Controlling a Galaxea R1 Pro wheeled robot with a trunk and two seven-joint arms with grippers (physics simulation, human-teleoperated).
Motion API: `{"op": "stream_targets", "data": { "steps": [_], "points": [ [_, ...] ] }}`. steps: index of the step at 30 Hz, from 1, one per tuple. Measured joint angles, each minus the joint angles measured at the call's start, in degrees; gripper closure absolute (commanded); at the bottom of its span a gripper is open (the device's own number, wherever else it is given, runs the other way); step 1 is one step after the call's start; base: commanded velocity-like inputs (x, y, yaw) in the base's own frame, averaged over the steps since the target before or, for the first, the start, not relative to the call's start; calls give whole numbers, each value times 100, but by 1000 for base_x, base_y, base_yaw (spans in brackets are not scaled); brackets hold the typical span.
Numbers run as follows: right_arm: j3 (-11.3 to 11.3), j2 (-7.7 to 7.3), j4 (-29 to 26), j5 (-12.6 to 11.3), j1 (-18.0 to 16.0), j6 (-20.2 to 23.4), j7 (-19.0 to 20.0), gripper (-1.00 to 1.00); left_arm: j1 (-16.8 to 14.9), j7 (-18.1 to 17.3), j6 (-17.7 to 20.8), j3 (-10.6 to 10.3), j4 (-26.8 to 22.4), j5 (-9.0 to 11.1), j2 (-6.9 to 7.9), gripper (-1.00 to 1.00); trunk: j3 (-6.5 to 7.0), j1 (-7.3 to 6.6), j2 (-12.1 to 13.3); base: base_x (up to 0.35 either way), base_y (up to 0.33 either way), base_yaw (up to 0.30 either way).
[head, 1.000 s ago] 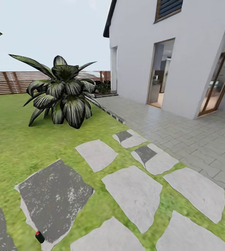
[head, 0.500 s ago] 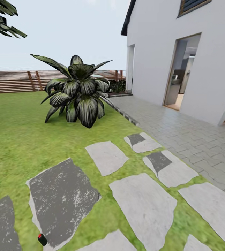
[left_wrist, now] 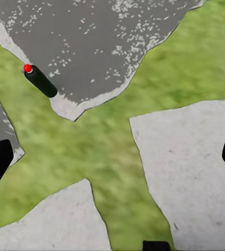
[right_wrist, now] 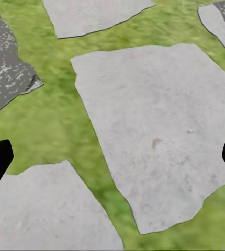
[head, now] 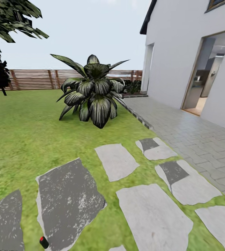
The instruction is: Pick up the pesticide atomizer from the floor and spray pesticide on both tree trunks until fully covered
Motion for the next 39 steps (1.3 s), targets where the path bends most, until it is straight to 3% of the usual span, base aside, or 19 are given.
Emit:
{"op": "stream_targets", "data": {
  "steps": [26, 39],
  "points": [
    [1, 0, 7, 4, -1, 0, 0, -100, 0, 0, 4, -4, 0, -4, 0, -100, -24, 0, 0, 276, -166, 273],
    [3, 0, 9, 7, -1, 0, 0, -100, 0, 0, 5, -8, 0, -10, 0, -100, -13, 0, 0, 168, -232, 277]
  ]
}}
